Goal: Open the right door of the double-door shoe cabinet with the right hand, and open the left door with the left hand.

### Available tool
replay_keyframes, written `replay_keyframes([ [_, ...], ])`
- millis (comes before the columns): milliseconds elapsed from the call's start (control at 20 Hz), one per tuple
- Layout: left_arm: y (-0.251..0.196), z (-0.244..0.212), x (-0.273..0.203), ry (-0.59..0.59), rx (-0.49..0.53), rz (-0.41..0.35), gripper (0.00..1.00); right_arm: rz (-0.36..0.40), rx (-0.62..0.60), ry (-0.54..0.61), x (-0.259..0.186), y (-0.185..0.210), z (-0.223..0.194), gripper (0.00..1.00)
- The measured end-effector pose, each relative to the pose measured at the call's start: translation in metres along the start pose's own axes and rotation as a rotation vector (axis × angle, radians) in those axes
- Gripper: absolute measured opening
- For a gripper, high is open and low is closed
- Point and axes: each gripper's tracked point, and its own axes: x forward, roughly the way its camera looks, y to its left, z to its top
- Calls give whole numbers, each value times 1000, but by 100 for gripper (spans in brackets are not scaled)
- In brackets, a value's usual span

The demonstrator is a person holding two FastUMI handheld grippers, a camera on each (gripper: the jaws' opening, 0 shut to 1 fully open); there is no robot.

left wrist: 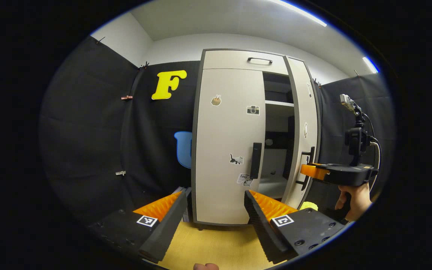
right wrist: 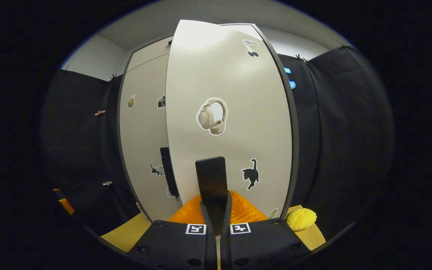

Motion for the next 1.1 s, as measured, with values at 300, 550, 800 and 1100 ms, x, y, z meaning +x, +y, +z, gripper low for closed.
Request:
replay_keyframes([
  [300,-25,0,2,1,5,-35,95,-15,-8,-1,-10,-13,2,8],
  [550,-49,0,7,0,3,-72,95,-27,-19,3,-16,-23,3,8],
  [800,-76,4,13,-6,16,-113,95,-39,-32,6,-22,-37,4,7],
  [1100,-102,4,22,-7,29,-151,95,-86,-74,-21,-24,-57,9,7],
])
